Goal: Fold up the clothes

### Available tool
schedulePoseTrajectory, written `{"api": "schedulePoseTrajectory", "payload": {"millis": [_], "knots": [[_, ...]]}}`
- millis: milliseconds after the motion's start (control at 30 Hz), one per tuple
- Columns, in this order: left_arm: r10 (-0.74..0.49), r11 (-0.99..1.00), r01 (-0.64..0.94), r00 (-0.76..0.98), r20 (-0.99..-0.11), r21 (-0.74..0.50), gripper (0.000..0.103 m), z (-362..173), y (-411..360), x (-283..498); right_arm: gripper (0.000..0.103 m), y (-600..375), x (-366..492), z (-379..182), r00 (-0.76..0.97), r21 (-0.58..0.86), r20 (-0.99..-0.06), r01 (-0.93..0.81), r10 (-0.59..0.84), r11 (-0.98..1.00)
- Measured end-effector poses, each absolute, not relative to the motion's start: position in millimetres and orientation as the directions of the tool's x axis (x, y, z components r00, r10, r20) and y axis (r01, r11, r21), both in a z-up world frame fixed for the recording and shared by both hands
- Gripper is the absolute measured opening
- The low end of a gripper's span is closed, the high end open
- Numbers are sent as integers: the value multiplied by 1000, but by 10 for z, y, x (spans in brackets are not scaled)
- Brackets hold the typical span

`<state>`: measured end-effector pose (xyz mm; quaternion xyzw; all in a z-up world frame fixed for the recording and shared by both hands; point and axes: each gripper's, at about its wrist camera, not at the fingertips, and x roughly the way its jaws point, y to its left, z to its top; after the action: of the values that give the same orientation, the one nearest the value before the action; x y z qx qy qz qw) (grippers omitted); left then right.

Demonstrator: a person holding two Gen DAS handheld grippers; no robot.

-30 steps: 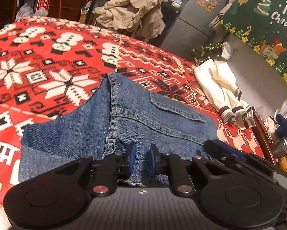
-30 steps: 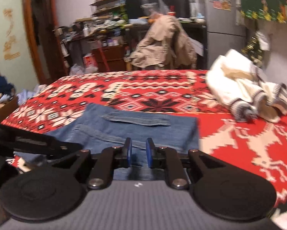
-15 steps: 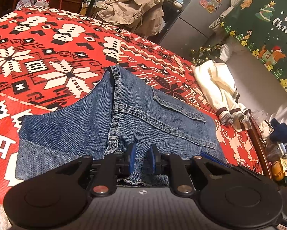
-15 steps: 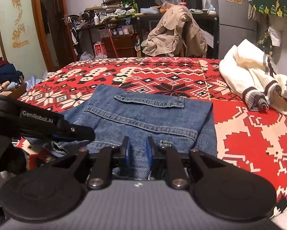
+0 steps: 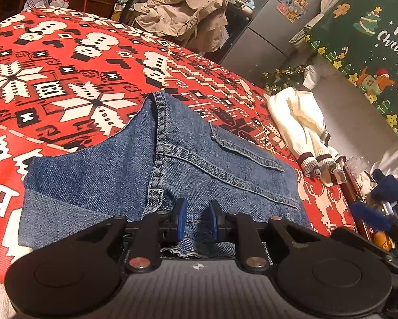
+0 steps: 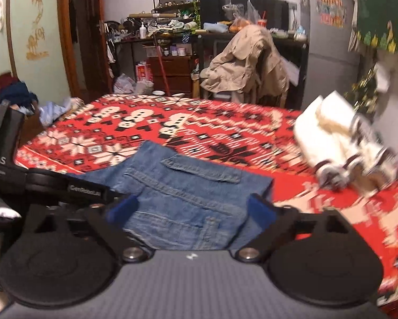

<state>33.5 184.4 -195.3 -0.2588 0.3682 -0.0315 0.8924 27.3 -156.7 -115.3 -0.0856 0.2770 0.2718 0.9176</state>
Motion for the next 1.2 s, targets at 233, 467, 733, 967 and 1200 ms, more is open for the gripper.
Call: {"api": "schedulePoseTrajectory", "payload": {"millis": [233,467,733,967,1200], "knots": [[-252,865,-125,729,-636,-485,25,-1949,1830,330,102,-1515,180,-959,758,-184,-558,-509,338,841],[-254,863,-125,729,-635,-489,25,-1950,1842,333,102,-1331,50,-1008,803,-397,-536,-513,262,761],[-255,863,-124,730,-635,-490,25,-1951,1841,332,98,-1433,231,-1084,715,-218,-639,-523,284,824],[-252,865,-124,730,-636,-486,25,-1949,1829,330,84,-1647,484,-1162,653,-49,-692,-467,307,883],[-251,867,-123,730,-636,-483,25,-1949,1828,331,11,-1853,870,-1362,588,90,-742,-388,321,917]]}}
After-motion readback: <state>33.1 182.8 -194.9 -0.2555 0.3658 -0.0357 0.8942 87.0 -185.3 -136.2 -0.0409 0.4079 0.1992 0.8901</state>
